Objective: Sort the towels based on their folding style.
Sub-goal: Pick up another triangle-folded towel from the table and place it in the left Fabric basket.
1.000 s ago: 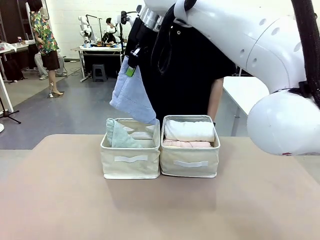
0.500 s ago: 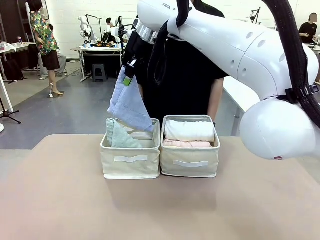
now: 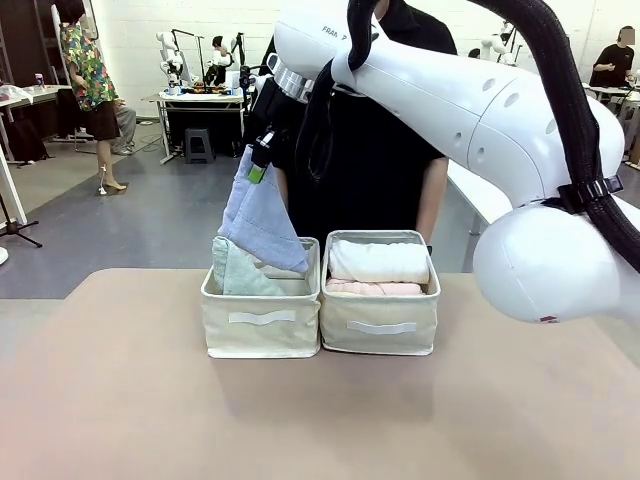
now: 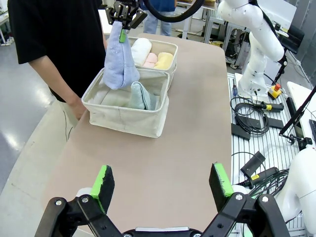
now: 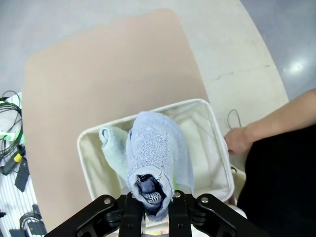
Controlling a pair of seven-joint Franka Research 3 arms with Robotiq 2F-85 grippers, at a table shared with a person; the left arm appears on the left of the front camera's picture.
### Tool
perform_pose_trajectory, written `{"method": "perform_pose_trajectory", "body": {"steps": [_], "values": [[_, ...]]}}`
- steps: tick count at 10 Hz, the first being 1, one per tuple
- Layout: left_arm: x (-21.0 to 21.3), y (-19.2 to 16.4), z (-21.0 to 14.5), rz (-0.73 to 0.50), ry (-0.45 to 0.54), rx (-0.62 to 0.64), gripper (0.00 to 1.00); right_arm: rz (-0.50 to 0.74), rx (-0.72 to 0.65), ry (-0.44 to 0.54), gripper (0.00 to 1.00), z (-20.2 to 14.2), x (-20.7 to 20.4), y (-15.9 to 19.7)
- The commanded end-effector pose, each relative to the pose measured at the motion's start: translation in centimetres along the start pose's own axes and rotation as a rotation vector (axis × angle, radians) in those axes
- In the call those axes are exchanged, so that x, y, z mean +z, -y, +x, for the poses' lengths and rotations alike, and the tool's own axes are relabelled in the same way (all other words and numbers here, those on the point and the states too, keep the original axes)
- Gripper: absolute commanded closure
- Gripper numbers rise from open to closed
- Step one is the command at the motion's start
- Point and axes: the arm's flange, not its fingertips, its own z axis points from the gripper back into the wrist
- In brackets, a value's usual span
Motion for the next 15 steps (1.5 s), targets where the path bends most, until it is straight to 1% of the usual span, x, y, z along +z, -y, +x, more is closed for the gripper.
{"method": "perform_pose_trajectory", "body": {"steps": [1, 3, 4, 6, 9, 13, 15], "values": [[-0.2, 0.3, 0.0, 0.013, -0.006, 0.004, 0.00, 0.023, -0.043, 0.014, 0.83, 1.4, -0.2, 1.2], [-0.2, 0.3, 0.0, 0.013, -0.006, 0.004, 0.00, 0.000, -0.059, -0.006, 0.83, 1.2, -0.8, 1.6], [-0.2, 0.3, 0.0, 0.013, -0.006, 0.004, 0.00, -0.020, -0.066, -0.031, 0.83, 1.2, -1.2, 1.8], [-0.2, 0.3, 0.0, 0.013, -0.006, 0.004, 0.00, -0.019, -0.067, -0.087, 0.83, 1.4, -2.8, 2.2], [-0.2, 0.3, 0.0, 0.013, -0.006, 0.004, 0.00, 0.049, -0.051, -0.140, 0.83, 1.9, -5.4, 2.5], [-0.2, 0.3, 0.0, 0.013, -0.006, 0.004, 0.00, 0.101, -0.044, -0.197, 0.83, 2.0, -7.8, 2.7], [-0.2, 0.3, 0.0, 0.013, -0.006, 0.004, 0.00, 0.114, -0.019, -0.223, 0.83, 2.1, -9.0, 2.6]]}}
